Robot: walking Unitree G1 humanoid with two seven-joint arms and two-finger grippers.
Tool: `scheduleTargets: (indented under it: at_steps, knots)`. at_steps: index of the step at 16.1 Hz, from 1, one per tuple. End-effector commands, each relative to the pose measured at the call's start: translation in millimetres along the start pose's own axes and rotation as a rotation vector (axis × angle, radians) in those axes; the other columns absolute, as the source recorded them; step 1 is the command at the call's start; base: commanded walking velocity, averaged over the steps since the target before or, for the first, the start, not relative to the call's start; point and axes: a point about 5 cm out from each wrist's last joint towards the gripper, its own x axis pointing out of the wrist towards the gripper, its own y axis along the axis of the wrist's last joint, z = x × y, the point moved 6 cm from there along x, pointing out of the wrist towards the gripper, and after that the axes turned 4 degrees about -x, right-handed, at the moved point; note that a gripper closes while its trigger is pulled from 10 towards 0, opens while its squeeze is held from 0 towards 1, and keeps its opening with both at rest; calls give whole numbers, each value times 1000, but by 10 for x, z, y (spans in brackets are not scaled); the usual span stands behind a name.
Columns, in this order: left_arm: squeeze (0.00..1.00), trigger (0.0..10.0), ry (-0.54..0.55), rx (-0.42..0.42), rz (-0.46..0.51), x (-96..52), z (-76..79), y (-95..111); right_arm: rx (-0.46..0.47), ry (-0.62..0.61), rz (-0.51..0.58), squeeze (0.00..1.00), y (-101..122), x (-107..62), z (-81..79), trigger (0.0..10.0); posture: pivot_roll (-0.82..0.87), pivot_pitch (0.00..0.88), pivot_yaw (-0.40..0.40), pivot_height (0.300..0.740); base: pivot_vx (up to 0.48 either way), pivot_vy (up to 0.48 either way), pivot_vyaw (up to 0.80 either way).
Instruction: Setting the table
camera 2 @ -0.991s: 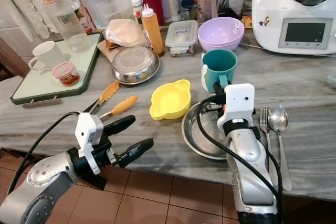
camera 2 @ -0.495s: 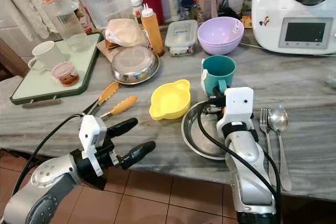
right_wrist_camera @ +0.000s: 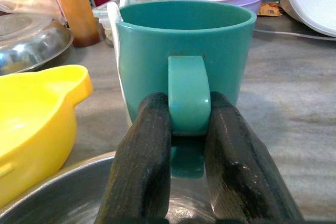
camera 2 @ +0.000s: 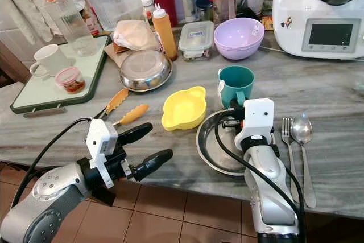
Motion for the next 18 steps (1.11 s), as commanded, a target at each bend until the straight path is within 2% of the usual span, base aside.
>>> scheduleTargets:
  at_steps: [1, 4, 5, 7, 9, 18]
  knots:
    - [0, 10000, 0, 13, 2, 2, 18, 60, 0, 20, -15, 235, -46, 6, -43, 10000, -311, 131, 195, 740, 0, 0, 0]
    - [0, 10000, 4, 6, 1, 3, 32, 69, -16, 18, -22, 243, -63, 29, 28, 10000, -311, 131, 195, 740, 0, 0, 0]
    - [0, 10000, 6, 4, 0, 2, 31, 66, -18, 32, -26, 380, -75, 32, 32, 10000, -311, 131, 195, 740, 0, 0, 0]
    - [0, 10000, 9, 3, -4, 5, 22, 59, -30, 58, -40, 408, -116, 39, 40, 10000, -312, 130, 203, 740, 0, 0, 0]
    - [0, 10000, 9, 3, -7, 6, 19, 55, -45, 64, -35, 1000, -119, 43, 69, 10000, -312, 132, 206, 740, 0, 0, 0]
    - [0, 10000, 11, -2, -18, -12, -4, 17, -112, 81, 35, 1000, 17, 26, 35, 10000, -308, 131, 214, 740, 0, 0, 0]
